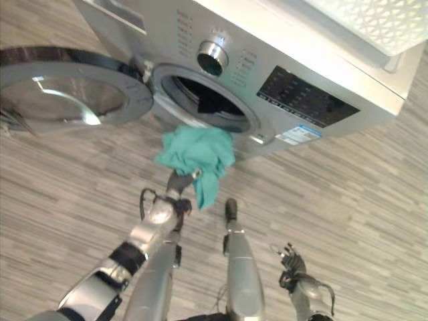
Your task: Grab the laundry basket,head to the washer,open it,put in the laundry and shut it.
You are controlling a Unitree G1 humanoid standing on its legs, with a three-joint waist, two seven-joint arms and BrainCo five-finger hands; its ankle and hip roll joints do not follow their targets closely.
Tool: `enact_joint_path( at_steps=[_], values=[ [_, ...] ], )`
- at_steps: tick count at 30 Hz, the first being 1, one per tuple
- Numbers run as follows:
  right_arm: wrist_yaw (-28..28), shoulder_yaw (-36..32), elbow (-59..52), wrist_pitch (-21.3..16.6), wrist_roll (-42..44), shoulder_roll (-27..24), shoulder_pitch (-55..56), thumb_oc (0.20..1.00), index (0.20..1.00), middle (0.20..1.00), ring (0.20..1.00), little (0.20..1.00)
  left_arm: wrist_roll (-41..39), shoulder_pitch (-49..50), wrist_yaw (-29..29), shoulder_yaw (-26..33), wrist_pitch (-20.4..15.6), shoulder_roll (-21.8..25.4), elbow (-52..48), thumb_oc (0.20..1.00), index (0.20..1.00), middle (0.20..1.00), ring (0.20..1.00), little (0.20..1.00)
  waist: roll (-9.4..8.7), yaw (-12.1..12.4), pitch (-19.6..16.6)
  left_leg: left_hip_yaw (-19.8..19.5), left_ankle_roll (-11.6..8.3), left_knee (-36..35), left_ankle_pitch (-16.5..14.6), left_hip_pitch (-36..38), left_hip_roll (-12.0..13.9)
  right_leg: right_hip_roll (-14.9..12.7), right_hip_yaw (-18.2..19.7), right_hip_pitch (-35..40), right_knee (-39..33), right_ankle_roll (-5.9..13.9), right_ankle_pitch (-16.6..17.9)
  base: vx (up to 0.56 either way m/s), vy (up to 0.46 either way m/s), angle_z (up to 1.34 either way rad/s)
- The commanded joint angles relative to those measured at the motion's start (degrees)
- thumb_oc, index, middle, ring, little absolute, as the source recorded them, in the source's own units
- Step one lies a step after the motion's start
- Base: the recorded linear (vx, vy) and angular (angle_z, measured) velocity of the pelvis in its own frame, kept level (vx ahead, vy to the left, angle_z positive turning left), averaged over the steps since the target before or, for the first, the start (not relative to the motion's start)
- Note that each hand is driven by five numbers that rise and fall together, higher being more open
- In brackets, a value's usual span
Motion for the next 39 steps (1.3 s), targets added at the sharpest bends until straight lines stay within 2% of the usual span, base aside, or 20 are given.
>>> enact_joint_path(
  at_steps=[1, 7, 12, 19, 21, 22, 23, 24, 25, 26, 27, 28, 29, 30, 31, 32, 34, 35, 37, 39],
  values=[
    [-1.11, 3.35, -3.34, -2.59, 3.82, -2.72, 3.99, 1.0, 1.0, 1.0, 1.0, 1.0, -0.86, -3.91, 1.93, 0.99, -4.12, -1.4, 1.4, 0.2, 0.2, 0.2, 0.2, 0.2, -1.56, -0.96, -3.48, -1.11, -1.1, 4.61, -7.9, -0.91, 0.32, 0.09, 1.16, -7.28, -3.12, 0.52, 4.39, -0.01, -0.168, -0.04],
    [-0.95, 5.72, -8.07, -3.74, 5.65, -3.41, 3.73, 1.0, 1.0, 1.0, 1.0, 1.0, -4.42, -16.54, 3.39, 1.98, -3.99, -0.81, 7.71, 0.2, 0.2, 0.2, 0.2, 0.2, -2.31, -3.06, -3.12, -1.76, -1.88, 6.29, -8.13, -4.29, 1.7, 1.5, 0.96, -10.92, -0.71, 0.07, 3.01, -0.01, -0.109, 0.07],
    [0.43, 8.46, -12.61, -3.78, 7.35, -4.16, 3.81, 1.0, 1.0, 1.0, 1.0, 1.0, -13.37, -32.57, 2.63, 4.2, -3.6, 0.61, 16.1, 0.2, 0.2, 0.2, 0.2, 0.2, -2.37, -5.32, -3.56, -1.76, -3.28, 3.02, -6.27, -5.22, 3.52, 2.68, 0.48, -13.02, -1.63, -0.27, 2.98, 0.01, -0.11, -0.01],
    [2.14, 9.39, -19.83, -3.99, 8.64, -7.3, 4.47, 1.0, 1.0, 1.0, 1.0, 1.0, -18.37, -49.37, 0.97, 3.9, -1.32, 10.32, 27.97, 0.2, 0.2, 0.2, 0.2, 0.2, -3.5, -7.96, -3.91, -0.67, -4.25, -0.76, -5.55, -2.98, 6.86, 5.52, 0.85, -13.75, -2.9, -0.15, 3.26, 0.04, -0.096, -0.14],
    [1.66, 8.96, -21.13, -3.99, 7.84, -8.72, 4.06, 1.0, 1.0, 1.0, 1.0, 1.0, -24.85, -55.02, 0.54, 4.17, -2.61, 11.61, 28.51, 0.2, 0.2, 0.2, 0.2, 0.2, -3.61, -8.52, -3.76, -0.34, -4.28, -1.99, -5.31, -2.09, 8.12, 6.47, 0.84, -13.84, -3.11, -0.06, 3.13, 0.08, -0.113, -0.18],
    [1.23, 8.01, -20.91, -3.95, 7.77, -9.23, 3.78, 1.0, 1.0, 1.0, 1.0, 1.0, -32.49, -56.83, 0.23, 4.18, -6.14, 10.89, 21.53, 0.2, 0.2, 0.2, 0.2, 0.2, -3.26, -8.56, -3.65, -0.21, -4.23, -3.6, -4.77, -1.18, 9.07, 6.97, 0.74, -13.91, -3.35, 0.14, 3.03, 0.07, -0.088, -0.13],
    [1.25, 7.99, -20.9, -3.95, 7.78, -9.25, 3.83, 1.0, 1.0, 1.0, 1.0, 1.0, -32.48, -56.66, 0.36, 4.18, -6.18, 10.86, 21.31, 0.2, 0.2, 0.2, 0.2, 0.2, -3.24, -8.5, -3.66, -0.19, -4.24, -3.71, -4.74, -1.07, 9.12, 7.01, 0.75, -13.87, -3.35, 0.13, 3.02, 0.08, -0.083, -0.09],
    [1.3, 7.29, -20.6, -3.64, 7.61, -9.37, 4.85, 1.0, 1.0, 1.0, 1.0, 1.0, -39.13, -54.09, -1.11, 4.69, -9.48, 7.12, 11.22, 0.285, 0.285, 0.285, 0.285, 0.285, -2.77, -8.65, -3.95, -0.23, -4.27, -5.52, -4.09, 0.04, 9.8, 7.44, 0.67, -13.87, -3.54, 0.05, 2.8, 0.04, -0.036, 0.0],
    [1.3, 7.28, -20.63, -3.63, 7.6, -9.39, 5.01, 1.0, 1.0, 1.0, 1.0, 1.0, -39.02, -53.78, -0.91, 4.68, -9.52, 7.05, 10.9, 0.426, 0.426, 0.426, 0.426, 0.426, -2.74, -8.6, -4.04, -0.21, -4.28, -5.66, -4.04, 0.15, 9.84, 7.47, 0.67, -13.83, -3.55, 0.04, 2.79, 0.06, -0.038, 0.03],
    [1.38, 7.08, -20.74, -3.5, 7.5, -9.85, 5.68, 1.0, 1.0, 1.0, 1.0, 1.0, -39.24, -52.3, -0.92, 4.79, -10.48, 5.54, 7.81, 1.0, 1.0, 1.0, 1.0, 1.0, -2.67, -8.63, -4.2, -0.06, -4.35, -6.38, -3.84, 0.84, 10.09, 7.56, 0.68, -13.68, -3.66, -0.07, 2.66, 0.03, -0.007, 0.04],
    [1.41, 6.88, -20.9, -3.31, 7.53, -9.93, 6.2, 1.0, 1.0, 1.0, 1.0, 1.0, -39.82, -50.72, -1.5, 4.68, -10.46, 3.85, 5.73, 1.0, 1.0, 1.0, 1.0, 1.0, -2.59, -8.78, -4.44, 0.11, -4.48, -7.28, -3.54, 1.53, 10.33, 7.73, 0.74, -13.5, -3.82, -0.16, 2.68, 0.05, 0.011, -0.01],
    [2.07, 5.67, -20.79, -2.86, 8.39, -11.5, 5.78, 1.0, 1.0, 1.0, 1.0, 1.0, -37.32, -51.28, -3.37, 1.41, -5.27, 4.73, 11.06, 1.0, 1.0, 1.0, 1.0, 1.0, -1.98, -9.05, -4.86, 0.32, -4.69, -8.45, -2.89, 2.62, 10.47, 7.85, 0.92, -13.04, -4.14, -0.28, 2.81, 0.03, 0.014, -0.05],
    [2.09, 5.66, -20.76, -2.86, 8.41, -11.5, 5.7, 1.0, 1.0, 1.0, 1.0, 1.0, -37.39, -51.46, -3.53, 1.43, -5.24, 4.75, 11.28, 1.0, 1.0, 1.0, 1.0, 1.0, -1.99, -9.03, -4.76, 0.33, -4.7, -8.53, -2.86, 2.71, 10.49, 7.85, 0.92, -12.99, -4.16, -0.29, 2.81, 0.02, 0.035, -0.07],
    [2.71, 4.74, -20.59, -2.47, 8.75, -12.99, 5.16, 1.0, 1.0, 1.0, 1.0, 1.0, -32.7, -53.26, -6.65, -2.19, -0.57, 8.2, 18.69, 1.0, 1.0, 1.0, 1.0, 1.0, -1.52, -9.06, -4.78, 0.5, -4.75, -8.87, -2.61, 3.07, 10.4, 7.74, 1.03, -12.8, -4.25, -0.28, 2.89, -0.01, 0.059, -0.11],
    [4.87, 3.02, -20.7, -0.98, 8.36, -15.75, 5.74, 1.0, 1.0, 1.0, 1.0, 1.0, -20.31, -56.59, -12.79, -11.71, 6.12, 14.35, 29.27, 1.0, 1.0, 1.0, 1.0, 1.0, -0.35, -8.85, -4.88, 0.66, -4.91, -9.51, -1.75, 3.53, 10.16, 7.26, 0.89, -12.4, -4.52, -0.26, 3.19, -0.01, 0.059, -0.13],
    [4.87, 3.0, -20.7, -0.98, 8.35, -15.72, 5.71, 1.0, 1.0, 1.0, 1.0, 1.0, -20.32, -56.71, -12.89, -11.74, 6.1, 14.33, 29.4, 1.0, 1.0, 1.0, 1.0, 1.0, -0.38, -8.82, -4.79, 0.66, -4.91, -9.53, -1.75, 3.59, 10.17, 7.27, 0.89, -12.35, -4.51, -0.26, 3.17, -0.01, 0.056, -0.14],
    [7.22, 2.34, -18.9, 0.85, 6.04, -16.72, 6.66, 1.0, 1.0, 1.0, 1.0, 1.0, -0.97, -59.21, -16.51, -18.9, 8.0, 15.99, 35.06, 1.0, 1.0, 1.0, 1.0, 1.0, 0.51, -8.38, -4.56, 0.19, -5.1, -9.84, -0.96, 3.73, 9.76, 6.41, 0.57, -11.69, -5.04, -0.25, 3.37, -0.02, 0.03, -0.1],
    [7.22, 2.33, -18.89, 0.85, 6.04, -16.72, 6.65, 1.0, 1.0, 1.0, 1.0, 1.0, -0.97, -59.23, -16.52, -18.91, 7.99, 15.98, 35.08, 1.0, 1.0, 1.0, 1.0, 1.0, 0.51, -8.37, -4.54, 0.18, -5.1, -9.84, -0.96, 3.75, 9.76, 6.41, 0.57, -11.67, -5.04, -0.25, 3.37, 0.0, 0.0, 0.0],
    [8.2, 3.2, -16.76, 0.87, 4.91, -16.68, 6.04, 1.0, 1.0, 1.0, 1.0, 1.0, 12.97, -59.0, -18.72, -24.18, 8.53, 14.91, 36.06, 1.0, 1.0, 1.0, 1.0, 1.0, 0.5, -8.26, -4.2, 0.08, -5.2, -9.96, -0.54, 3.36, 9.36, 5.87, 0.28, -11.5, -5.65, -0.29, 3.84, -0.04, 0.017, 0.2],
    [8.38, 3.48, -16.6, 1.07, 4.65, -16.74, 5.9, 1.0, 1.0, 1.0, 1.0, 1.0, 17.75, -59.37, -18.02, -26.18, 8.75, 14.22, 35.9, 1.0, 1.0, 1.0, 1.0, 1.0, 0.38, -8.23, -4.1, -0.06, -5.21, -9.91, -0.5, 3.2, 9.33, 5.75, 0.26, -11.5, -5.75, -0.36, 3.93, -0.04, 0.008, 0.13]
  ],
)
